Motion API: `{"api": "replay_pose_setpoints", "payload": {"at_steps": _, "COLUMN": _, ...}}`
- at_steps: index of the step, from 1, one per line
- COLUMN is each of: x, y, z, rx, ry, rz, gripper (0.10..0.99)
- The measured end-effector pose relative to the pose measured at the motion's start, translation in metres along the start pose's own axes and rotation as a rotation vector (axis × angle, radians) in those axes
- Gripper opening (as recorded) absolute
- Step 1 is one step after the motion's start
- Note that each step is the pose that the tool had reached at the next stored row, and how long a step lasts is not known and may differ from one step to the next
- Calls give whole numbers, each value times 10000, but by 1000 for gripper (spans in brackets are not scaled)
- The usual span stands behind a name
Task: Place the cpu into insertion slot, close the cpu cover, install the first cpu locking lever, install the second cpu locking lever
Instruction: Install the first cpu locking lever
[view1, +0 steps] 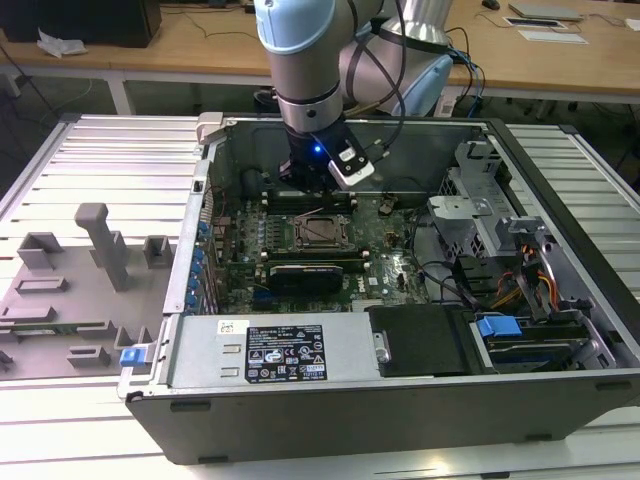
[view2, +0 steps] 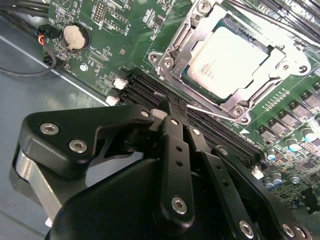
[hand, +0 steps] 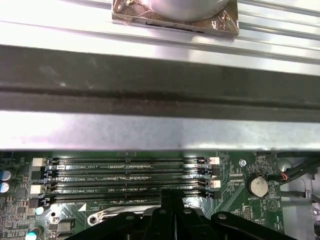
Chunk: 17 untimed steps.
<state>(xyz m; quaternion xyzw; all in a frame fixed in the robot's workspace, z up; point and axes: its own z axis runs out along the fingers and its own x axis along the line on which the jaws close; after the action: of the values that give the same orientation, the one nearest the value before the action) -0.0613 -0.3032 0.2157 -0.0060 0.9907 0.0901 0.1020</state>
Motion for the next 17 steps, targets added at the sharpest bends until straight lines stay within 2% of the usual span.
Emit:
{"api": "replay_pose_setpoints", "payload": {"at_steps": 5, "x": 4, "y": 23, "z": 22, "rx": 63, "ry": -41, "rz": 223, "gripper": 106}}
{"api": "replay_pose_setpoints", "payload": {"at_steps": 12, "x": 13, "y": 25, "z": 65, "rx": 207, "ry": -164, "rz": 893, "gripper": 106}}
{"api": "replay_pose_setpoints", "payload": {"at_steps": 17, "x": 24, "y": 13, "z": 130, "rx": 328, "ry": -269, "rz": 1468, "gripper": 106}}
